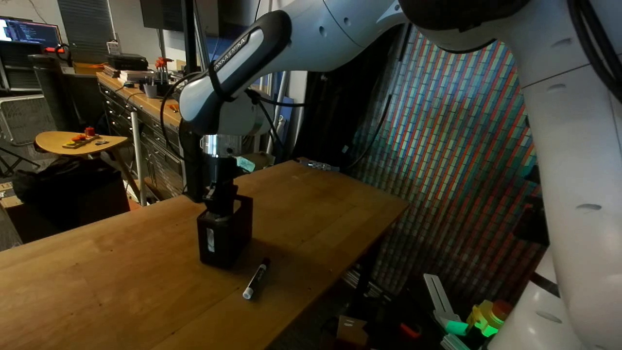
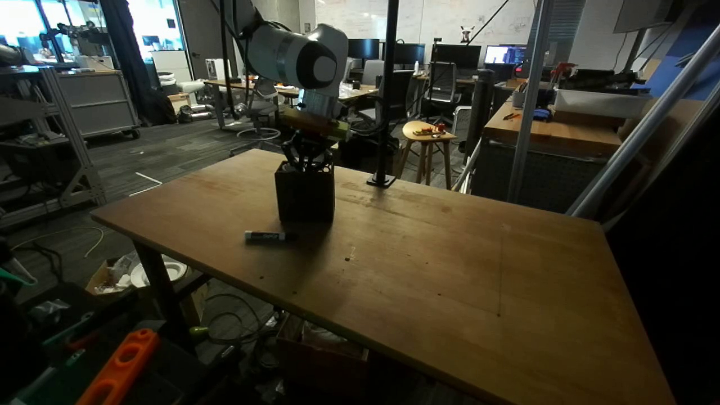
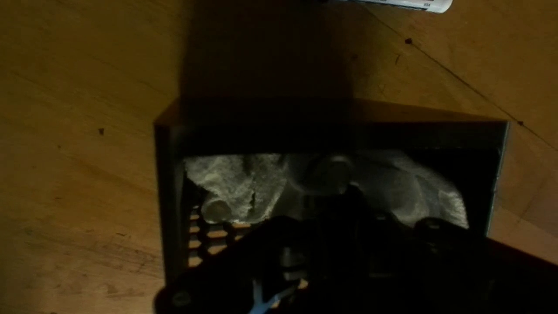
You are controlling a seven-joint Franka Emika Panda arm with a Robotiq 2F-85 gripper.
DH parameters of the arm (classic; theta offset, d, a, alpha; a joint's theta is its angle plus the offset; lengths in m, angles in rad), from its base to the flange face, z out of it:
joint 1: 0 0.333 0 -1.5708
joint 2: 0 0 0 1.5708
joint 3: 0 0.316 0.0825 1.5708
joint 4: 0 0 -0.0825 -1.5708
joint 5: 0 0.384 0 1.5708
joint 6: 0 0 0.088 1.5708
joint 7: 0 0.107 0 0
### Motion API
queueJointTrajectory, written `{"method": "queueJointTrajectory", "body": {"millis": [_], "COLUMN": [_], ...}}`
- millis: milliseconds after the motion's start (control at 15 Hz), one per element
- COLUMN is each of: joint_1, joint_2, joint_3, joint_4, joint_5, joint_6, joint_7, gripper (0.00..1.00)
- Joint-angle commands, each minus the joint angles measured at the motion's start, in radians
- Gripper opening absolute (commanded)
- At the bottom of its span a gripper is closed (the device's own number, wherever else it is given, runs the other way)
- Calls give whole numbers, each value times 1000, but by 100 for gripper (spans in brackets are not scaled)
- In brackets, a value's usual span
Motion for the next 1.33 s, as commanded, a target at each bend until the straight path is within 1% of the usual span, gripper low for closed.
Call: {"method": "queueJointTrajectory", "body": {"millis": [0, 533, 600, 1000, 1067, 1267], "joint_1": [-18, -35, -37, -60, -62, -65], "joint_2": [32, 62, 69, 133, 138, 135], "joint_3": [26, 43, 44, 68, 70, 73], "joint_4": [19, 3, 4, 9, 7, -4], "joint_5": [44, 110, 119, 205, 220, 252], "joint_6": [1, 13, 14, 30, 32, 34], "joint_7": [-40, -80, -87, -147, -155, -161], "gripper": [9, 9, 8, 9, 8, 9]}}
